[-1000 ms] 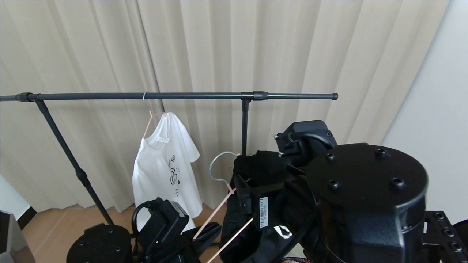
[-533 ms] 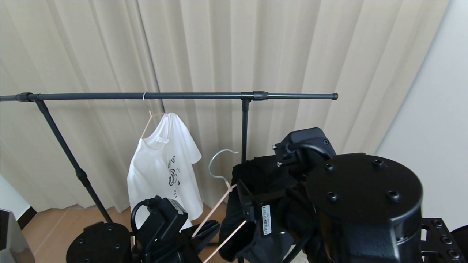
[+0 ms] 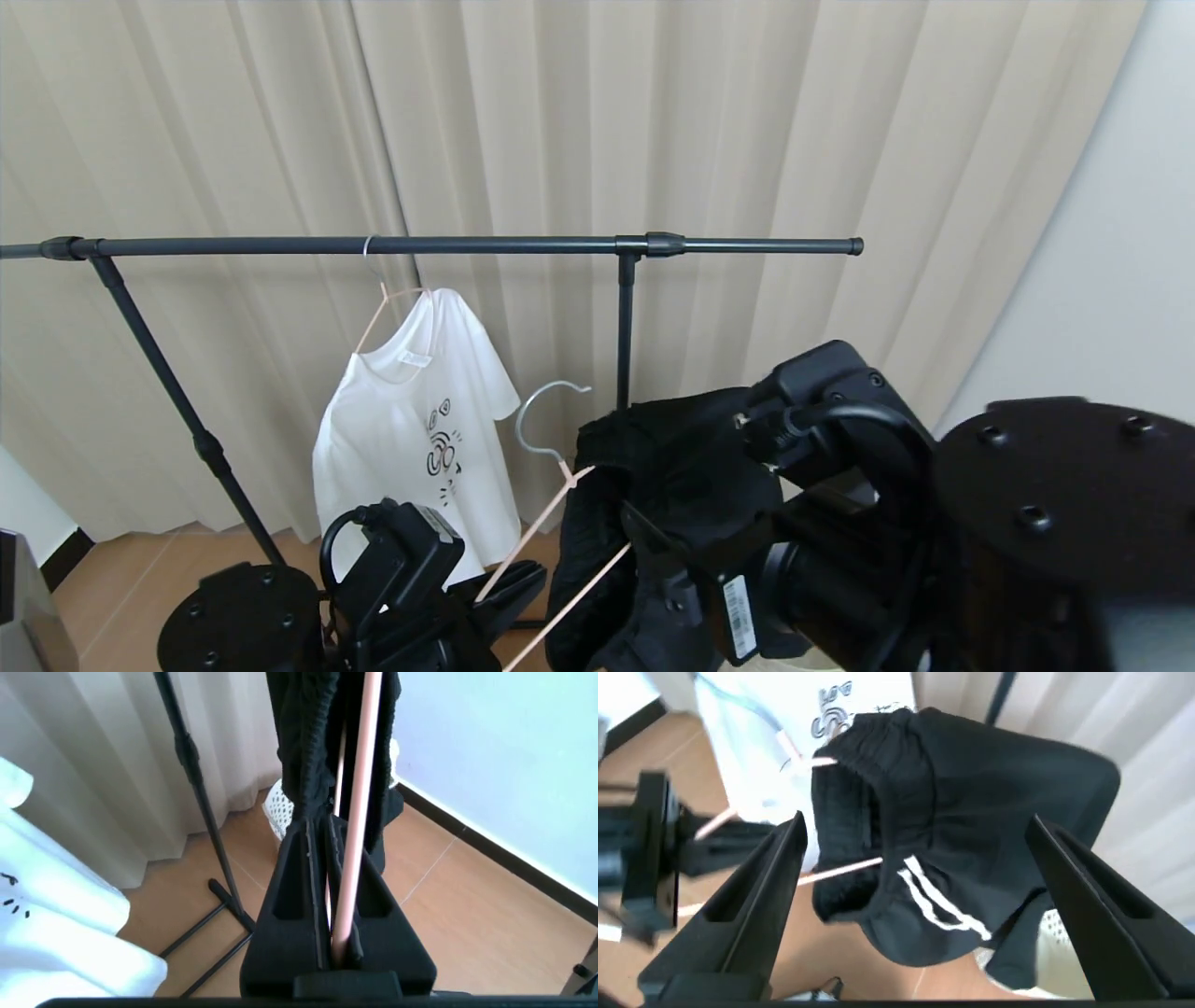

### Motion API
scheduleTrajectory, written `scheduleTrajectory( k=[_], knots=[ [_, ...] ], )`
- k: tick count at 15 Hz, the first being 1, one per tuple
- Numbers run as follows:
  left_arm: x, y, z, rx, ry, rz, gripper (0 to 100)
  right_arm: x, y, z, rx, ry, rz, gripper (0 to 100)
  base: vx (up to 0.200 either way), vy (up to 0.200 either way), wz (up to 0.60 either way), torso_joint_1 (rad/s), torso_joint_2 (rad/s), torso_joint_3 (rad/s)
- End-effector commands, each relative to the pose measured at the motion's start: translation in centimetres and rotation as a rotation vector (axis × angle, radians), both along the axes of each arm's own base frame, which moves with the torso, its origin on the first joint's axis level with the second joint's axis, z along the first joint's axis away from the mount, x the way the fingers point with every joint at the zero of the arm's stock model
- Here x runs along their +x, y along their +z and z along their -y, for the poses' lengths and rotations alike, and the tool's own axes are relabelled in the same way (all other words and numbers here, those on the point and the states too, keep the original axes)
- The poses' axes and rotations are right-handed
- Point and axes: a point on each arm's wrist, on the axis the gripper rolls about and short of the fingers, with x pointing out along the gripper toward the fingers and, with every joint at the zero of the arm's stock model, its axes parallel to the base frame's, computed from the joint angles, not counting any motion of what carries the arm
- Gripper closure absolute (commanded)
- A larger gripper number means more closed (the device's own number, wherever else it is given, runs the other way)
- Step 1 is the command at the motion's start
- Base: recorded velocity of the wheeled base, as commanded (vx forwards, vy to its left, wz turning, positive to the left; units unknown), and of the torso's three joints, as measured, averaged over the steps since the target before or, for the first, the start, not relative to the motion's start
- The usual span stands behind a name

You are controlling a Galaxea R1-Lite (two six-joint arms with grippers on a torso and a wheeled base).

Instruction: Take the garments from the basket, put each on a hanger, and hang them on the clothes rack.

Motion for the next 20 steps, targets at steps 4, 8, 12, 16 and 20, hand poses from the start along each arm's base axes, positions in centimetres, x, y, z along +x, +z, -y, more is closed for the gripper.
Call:
scheduleTrajectory(
  k=[4,8,12,16,20],
  knots=[
    [-0.3,-0.4,-0.8,0.016,-0.044,-0.024,100,2.3,2.7,7.8,-0.120,0.217,0.068,0,0.000,0.000,0.00,0.000,0.00,0.000],
    [-0.4,-0.6,-1.3,0.050,-0.117,-0.010,100,4.7,4.2,10.4,-0.315,0.463,0.040,0,0.000,0.000,0.00,0.000,0.00,0.000],
    [-0.7,0.0,-1.3,0.032,-0.145,0.011,100,9.0,3.7,10.6,-0.494,0.760,-0.037,0,0.000,0.000,0.00,0.000,0.00,0.000],
    [-1.3,0.0,-0.6,0.033,-0.191,0.014,100,12.9,3.7,9.0,-0.517,0.971,-0.094,0,0.000,0.000,0.00,0.000,0.00,0.000],
    [-2.0,-0.1,0.1,0.036,-0.236,0.012,100,14.9,2.6,7.6,-0.532,1.038,-0.146,0,0.000,0.000,0.00,0.000,0.00,0.000]
  ],
)
